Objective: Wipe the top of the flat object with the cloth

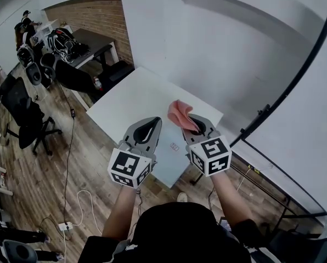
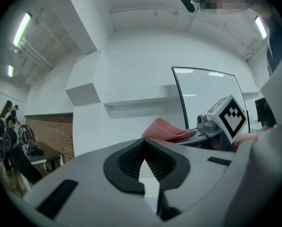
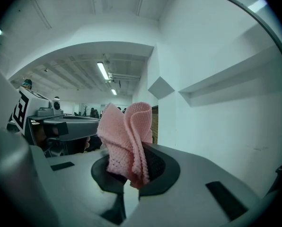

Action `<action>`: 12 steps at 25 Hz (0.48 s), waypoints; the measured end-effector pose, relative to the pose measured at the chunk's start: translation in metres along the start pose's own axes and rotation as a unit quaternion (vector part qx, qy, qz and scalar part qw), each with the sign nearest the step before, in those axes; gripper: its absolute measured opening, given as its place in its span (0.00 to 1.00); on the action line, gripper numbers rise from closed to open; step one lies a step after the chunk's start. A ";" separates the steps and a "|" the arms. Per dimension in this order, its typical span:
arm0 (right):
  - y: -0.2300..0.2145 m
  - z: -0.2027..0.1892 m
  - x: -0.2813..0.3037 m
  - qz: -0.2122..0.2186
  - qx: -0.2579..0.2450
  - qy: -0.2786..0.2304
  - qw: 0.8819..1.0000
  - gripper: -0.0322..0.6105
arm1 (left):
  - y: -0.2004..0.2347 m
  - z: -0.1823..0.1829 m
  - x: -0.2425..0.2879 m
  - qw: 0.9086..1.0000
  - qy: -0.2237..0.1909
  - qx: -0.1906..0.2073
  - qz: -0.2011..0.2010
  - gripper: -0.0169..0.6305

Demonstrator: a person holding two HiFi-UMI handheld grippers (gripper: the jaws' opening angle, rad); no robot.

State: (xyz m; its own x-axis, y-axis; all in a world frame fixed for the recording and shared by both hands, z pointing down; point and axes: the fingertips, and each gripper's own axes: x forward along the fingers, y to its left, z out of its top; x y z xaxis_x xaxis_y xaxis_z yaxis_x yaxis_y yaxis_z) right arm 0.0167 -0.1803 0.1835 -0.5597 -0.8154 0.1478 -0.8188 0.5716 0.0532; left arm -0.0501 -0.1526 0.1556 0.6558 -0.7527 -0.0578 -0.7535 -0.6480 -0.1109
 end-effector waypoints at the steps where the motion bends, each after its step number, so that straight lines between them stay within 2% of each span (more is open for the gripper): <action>1: 0.000 0.000 0.000 0.000 0.000 0.000 1.000 0.12 | 0.000 0.000 0.000 1.000 0.000 0.000 0.000 0.04; 12: 0.004 0.000 0.003 0.003 -0.001 0.001 1.000 0.12 | 0.004 -0.003 -0.002 1.000 0.001 -0.004 -0.004 0.04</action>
